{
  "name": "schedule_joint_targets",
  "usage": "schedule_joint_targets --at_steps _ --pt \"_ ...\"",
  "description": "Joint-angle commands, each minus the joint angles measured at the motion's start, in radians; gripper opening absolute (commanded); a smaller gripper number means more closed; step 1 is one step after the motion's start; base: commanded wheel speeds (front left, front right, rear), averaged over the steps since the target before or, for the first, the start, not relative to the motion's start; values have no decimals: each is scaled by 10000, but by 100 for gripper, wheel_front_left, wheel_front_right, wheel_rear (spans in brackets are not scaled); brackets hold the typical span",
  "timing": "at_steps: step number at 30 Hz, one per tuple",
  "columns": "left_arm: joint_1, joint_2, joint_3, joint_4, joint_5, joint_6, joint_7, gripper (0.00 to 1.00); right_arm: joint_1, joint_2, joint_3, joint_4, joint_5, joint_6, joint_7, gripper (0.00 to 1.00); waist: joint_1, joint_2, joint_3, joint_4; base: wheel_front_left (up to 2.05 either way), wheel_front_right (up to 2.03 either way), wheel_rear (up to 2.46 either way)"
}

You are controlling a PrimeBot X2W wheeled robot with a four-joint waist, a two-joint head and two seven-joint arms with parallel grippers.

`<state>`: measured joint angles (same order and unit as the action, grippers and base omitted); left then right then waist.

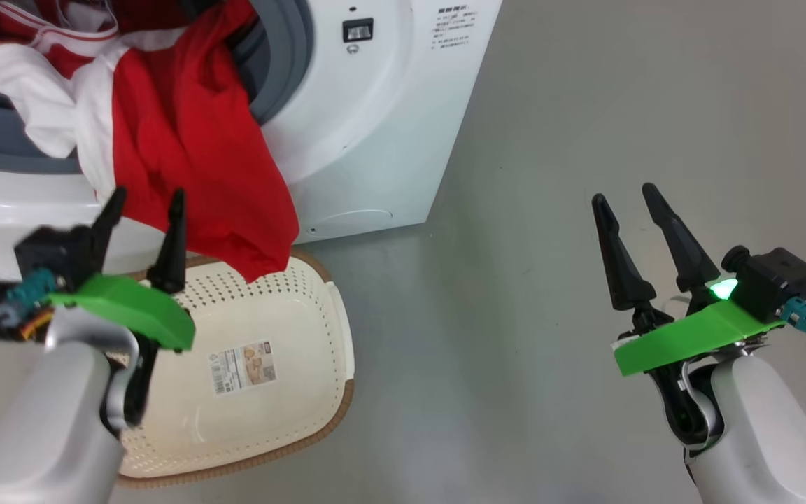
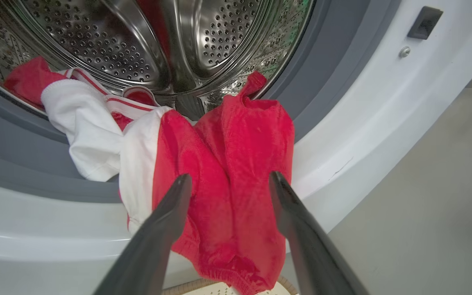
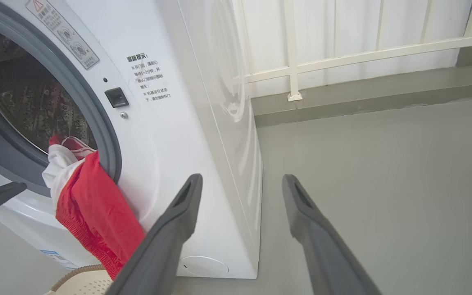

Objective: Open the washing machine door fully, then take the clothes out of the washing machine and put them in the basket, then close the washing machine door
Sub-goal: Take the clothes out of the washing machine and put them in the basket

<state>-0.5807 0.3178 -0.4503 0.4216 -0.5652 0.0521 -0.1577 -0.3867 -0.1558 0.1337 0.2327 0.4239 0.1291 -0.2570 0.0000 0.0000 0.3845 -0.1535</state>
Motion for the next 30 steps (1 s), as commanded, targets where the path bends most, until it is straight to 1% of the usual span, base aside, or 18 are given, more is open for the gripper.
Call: schedule_joint_targets --at_steps 1,7,18,19,25,30 --pt "-555 387 328 58 -6 -143 81 100 -110 54 235 -295 -46 16 -48 100 0 0 130 -87 0 0 0" --pt "-1614 412 279 1130 27 -410 253 100 -227 123 232 -336 -49 16 -48 100 0 0 391 -251 0 0 0" --pt "-3505 287 236 3290 -52 -812 641 100 -372 268 283 -380 -78 16 -48 100 0 0 788 -508 0 0 0" --pt "-3505 287 236 3290 -52 -812 641 100 -372 268 283 -380 -78 16 -48 100 0 0 788 -508 0 0 0" --pt "-4444 230 273 4420 -178 -959 954 100 -481 371 378 -386 -66 16 -48 100 0 0 968 -734 0 0 0" --pt "-5242 255 207 5294 -141 -983 1281 100 -559 443 420 -376 -55 16 -48 100 0 0 1165 -934 0 0 0"
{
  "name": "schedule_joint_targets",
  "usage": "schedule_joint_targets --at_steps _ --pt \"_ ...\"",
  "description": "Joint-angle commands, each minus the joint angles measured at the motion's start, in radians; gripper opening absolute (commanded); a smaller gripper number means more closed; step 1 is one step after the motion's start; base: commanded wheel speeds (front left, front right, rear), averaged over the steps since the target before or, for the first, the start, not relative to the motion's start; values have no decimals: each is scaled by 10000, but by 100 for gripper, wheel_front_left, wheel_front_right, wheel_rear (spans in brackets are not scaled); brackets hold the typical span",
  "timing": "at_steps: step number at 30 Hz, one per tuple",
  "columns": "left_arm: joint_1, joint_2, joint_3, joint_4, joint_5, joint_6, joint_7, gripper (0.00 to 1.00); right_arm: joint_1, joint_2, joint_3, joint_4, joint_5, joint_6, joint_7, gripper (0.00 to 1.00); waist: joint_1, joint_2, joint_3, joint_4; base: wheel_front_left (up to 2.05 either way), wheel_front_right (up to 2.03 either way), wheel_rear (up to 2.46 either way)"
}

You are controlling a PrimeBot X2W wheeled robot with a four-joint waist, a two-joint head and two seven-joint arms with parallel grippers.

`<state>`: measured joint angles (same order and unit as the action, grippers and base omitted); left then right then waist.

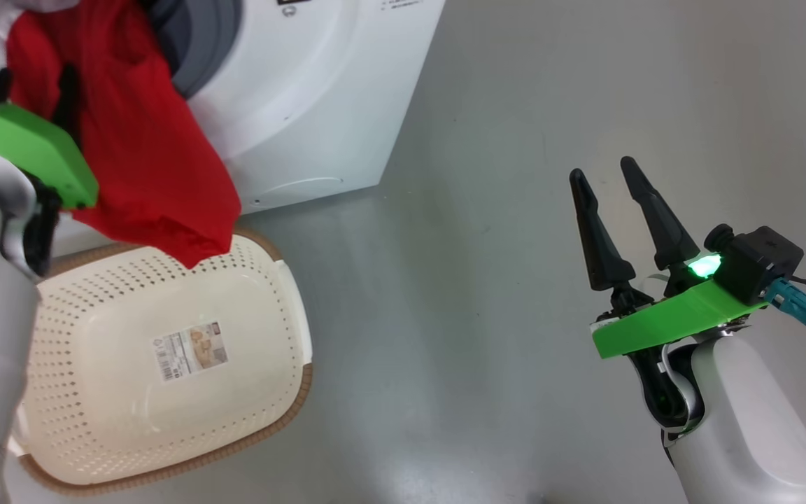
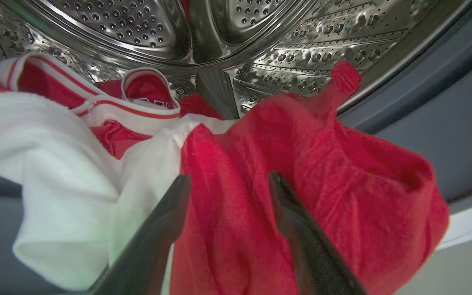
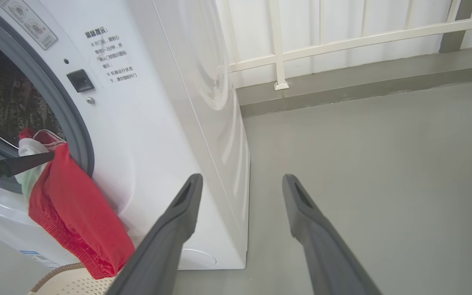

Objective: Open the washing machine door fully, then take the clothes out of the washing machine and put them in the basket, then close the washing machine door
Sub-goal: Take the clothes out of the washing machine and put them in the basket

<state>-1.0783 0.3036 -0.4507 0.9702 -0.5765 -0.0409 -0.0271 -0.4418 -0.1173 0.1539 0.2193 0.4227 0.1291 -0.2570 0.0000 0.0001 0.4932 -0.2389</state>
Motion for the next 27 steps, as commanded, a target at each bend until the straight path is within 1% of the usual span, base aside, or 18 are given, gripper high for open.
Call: schedule_joint_targets --at_steps 1,3,5,10,19,20,21,23,24,25,27 --pt "-413 407 223 -30 -45 -59 24 100 -20 73 232 -244 -41 16 -48 100 0 -1 117 -127 0 0 0" --pt "-682 421 217 305 -53 -49 154 100 -41 103 260 -250 -39 16 -48 100 0 -1 184 -221 0 0 0" --pt "-967 442 249 864 -99 84 374 100 -53 153 280 -242 -40 16 -48 100 0 -1 227 -376 0 0 0" --pt "-1267 452 263 1531 -125 295 459 100 -25 234 213 -281 -25 16 -48 100 0 -1 299 -568 0 0 0" --pt "-1637 376 129 2408 -177 251 977 100 -46 329 173 -304 -29 16 -48 100 0 -1 423 -708 0 0 0" --pt "-1655 368 125 2458 -189 244 972 90 -44 334 161 -295 -35 16 -48 100 0 -1 416 -700 0 0 0" --pt "-1666 352 125 2500 -204 242 952 64 -40 336 150 -289 -45 16 -48 100 0 -1 404 -687 0 0 0" --pt "-1669 289 98 2570 -213 238 908 30 -37 334 125 -274 -75 16 -48 100 0 -1 369 -636 0 0 0" --pt "-1668 238 79 2598 -215 236 889 5 -43 327 130 -262 -89 16 -48 100 0 -1 349 -603 0 0 0" --pt "-1668 190 60 2623 -219 225 873 0 -57 325 142 -248 -99 16 -48 100 0 -1 330 -571 0 0 0" --pt "-1675 117 36 2664 -238 171 824 0 -104 318 165 -232 -105 16 -48 100 0 -1 297 -516 0 0 0"
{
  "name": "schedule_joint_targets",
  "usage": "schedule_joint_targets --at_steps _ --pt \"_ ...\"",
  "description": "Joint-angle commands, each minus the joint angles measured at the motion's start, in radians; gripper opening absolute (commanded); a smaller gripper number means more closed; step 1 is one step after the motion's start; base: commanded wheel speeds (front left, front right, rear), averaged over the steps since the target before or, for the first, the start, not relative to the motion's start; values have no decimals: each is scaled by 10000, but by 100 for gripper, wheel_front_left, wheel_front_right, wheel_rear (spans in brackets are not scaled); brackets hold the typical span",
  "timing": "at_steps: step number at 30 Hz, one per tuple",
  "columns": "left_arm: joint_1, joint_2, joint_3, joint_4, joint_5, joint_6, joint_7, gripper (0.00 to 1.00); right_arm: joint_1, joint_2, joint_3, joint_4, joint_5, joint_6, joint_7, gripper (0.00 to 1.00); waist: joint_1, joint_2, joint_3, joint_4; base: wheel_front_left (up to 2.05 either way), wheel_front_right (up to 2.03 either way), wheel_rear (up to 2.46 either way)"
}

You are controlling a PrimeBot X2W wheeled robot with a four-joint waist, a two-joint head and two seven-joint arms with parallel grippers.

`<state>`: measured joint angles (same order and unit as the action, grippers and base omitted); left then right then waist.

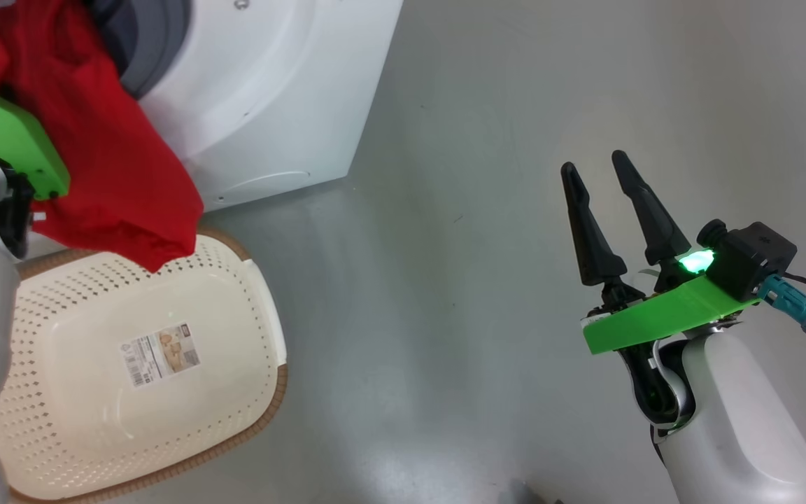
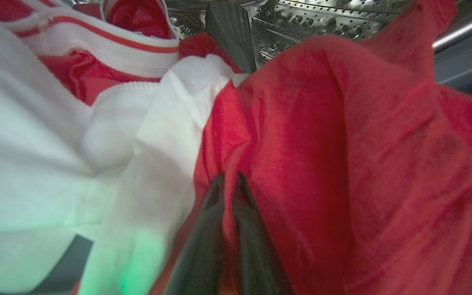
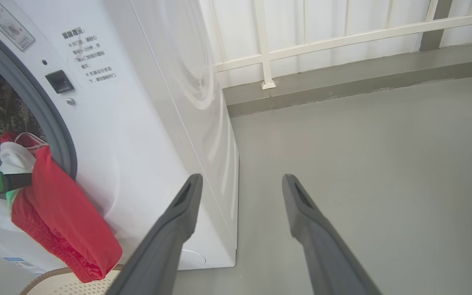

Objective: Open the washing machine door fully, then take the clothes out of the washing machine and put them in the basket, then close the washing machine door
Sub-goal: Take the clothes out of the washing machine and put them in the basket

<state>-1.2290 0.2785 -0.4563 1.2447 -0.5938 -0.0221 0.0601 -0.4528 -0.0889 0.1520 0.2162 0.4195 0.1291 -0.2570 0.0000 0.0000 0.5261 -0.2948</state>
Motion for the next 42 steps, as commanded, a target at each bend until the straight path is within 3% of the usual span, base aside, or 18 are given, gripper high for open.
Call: schedule_joint_targets --at_steps 1,18,29,35,42 --pt "-173 347 91 -85 -78 -57 -159 0 -16 28 191 -199 -75 16 -48 100 0 0 -48 69 0 0 0" --pt "384 -190 -230 -565 -101 -832 -2391 0 213 -261 75 -112 -97 16 -48 100 0 0 -833 763 0 0 0" --pt "2114 -240 -253 -2387 -451 -1045 -3146 0 461 -455 72 7 -45 16 -48 100 0 0 -1368 1236 0 0 0" --pt "3655 224 -93 -4251 -433 -871 -3205 0 578 -572 53 27 -5 16 -48 100 0 0 -1591 1351 0 0 0" --pt "5990 734 -19 -7139 -536 -219 -3003 0 738 -593 42 28 21 16 -48 100 0 0 -1695 1457 0 0 0"
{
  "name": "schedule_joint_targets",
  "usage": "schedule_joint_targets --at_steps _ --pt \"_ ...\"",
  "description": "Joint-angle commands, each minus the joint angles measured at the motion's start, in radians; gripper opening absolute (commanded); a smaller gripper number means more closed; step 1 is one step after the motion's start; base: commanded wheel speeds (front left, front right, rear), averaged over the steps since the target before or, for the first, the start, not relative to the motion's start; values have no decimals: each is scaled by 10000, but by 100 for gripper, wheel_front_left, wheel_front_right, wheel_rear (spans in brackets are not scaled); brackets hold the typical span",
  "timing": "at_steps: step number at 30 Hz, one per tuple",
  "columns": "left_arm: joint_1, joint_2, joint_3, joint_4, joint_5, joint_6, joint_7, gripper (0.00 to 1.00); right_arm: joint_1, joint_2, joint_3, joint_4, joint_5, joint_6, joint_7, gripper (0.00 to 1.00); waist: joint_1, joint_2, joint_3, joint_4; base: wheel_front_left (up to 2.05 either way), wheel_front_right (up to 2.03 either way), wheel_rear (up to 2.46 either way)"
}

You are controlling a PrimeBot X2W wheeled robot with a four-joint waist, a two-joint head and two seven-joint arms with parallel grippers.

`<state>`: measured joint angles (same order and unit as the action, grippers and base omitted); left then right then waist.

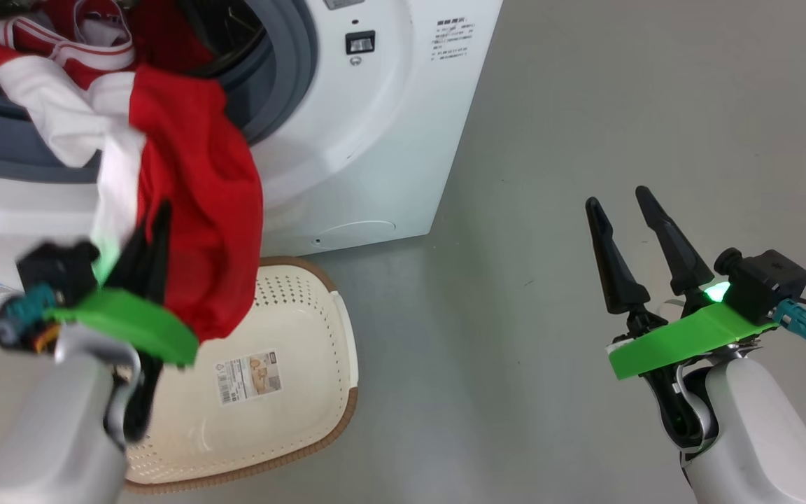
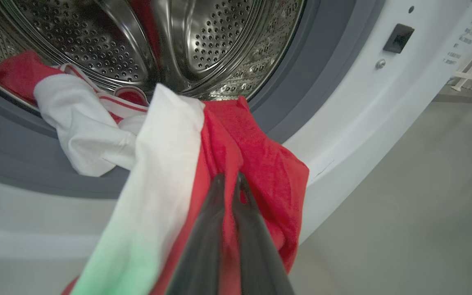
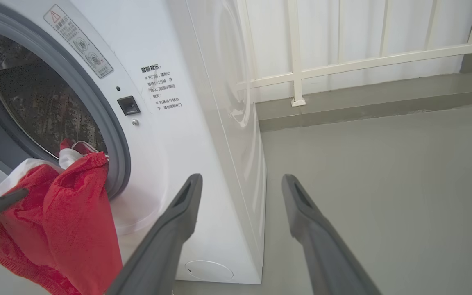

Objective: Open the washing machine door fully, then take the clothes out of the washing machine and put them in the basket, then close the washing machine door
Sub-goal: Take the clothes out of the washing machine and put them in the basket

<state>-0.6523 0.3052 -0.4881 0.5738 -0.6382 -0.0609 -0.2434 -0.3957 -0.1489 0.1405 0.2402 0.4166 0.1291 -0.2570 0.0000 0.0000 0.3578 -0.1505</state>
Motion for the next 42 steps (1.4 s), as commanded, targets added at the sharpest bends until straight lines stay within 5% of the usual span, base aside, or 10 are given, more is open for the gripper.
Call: schedule_joint_targets --at_steps 1,6,12,29,36,38,40,41,42 --pt "552 528 287 -780 -130 287 143 0 171 13 167 -209 57 16 -48 100 0 0 -13 20 0 0 0" --pt "1793 730 236 -1928 -388 713 682 0 123 16 207 -215 78 16 -48 100 0 0 43 25 0 0 0" --pt "2168 758 108 -1566 -589 684 1046 0 7 -6 323 -219 109 16 -48 100 0 0 173 -71 0 0 0" --pt "305 -71 -317 4638 -844 -291 1397 0 -295 72 468 -310 121 16 -48 100 0 0 1008 -832 0 0 0" --pt "-614 -521 -369 6120 -1024 -518 1396 0 -414 130 447 -369 80 16 -48 100 0 0 1403 -961 0 0 0" --pt "-794 -612 -412 6369 -1031 -545 1432 19 -434 139 435 -373 64 16 -48 100 0 0 1482 -943 0 0 0" --pt "-934 -712 -405 6537 -1094 -570 1467 50 -470 153 443 -358 47 16 -48 100 0 0 1530 -927 0 0 0" --pt "-994 -750 -416 6601 -1107 -580 1463 100 -495 158 453 -347 41 16 -48 100 0 0 1546 -916 0 0 0" --pt "-1045 -790 -429 6655 -1119 -590 1463 100 -519 161 463 -336 36 16 -48 100 0 0 1555 -905 0 0 0"
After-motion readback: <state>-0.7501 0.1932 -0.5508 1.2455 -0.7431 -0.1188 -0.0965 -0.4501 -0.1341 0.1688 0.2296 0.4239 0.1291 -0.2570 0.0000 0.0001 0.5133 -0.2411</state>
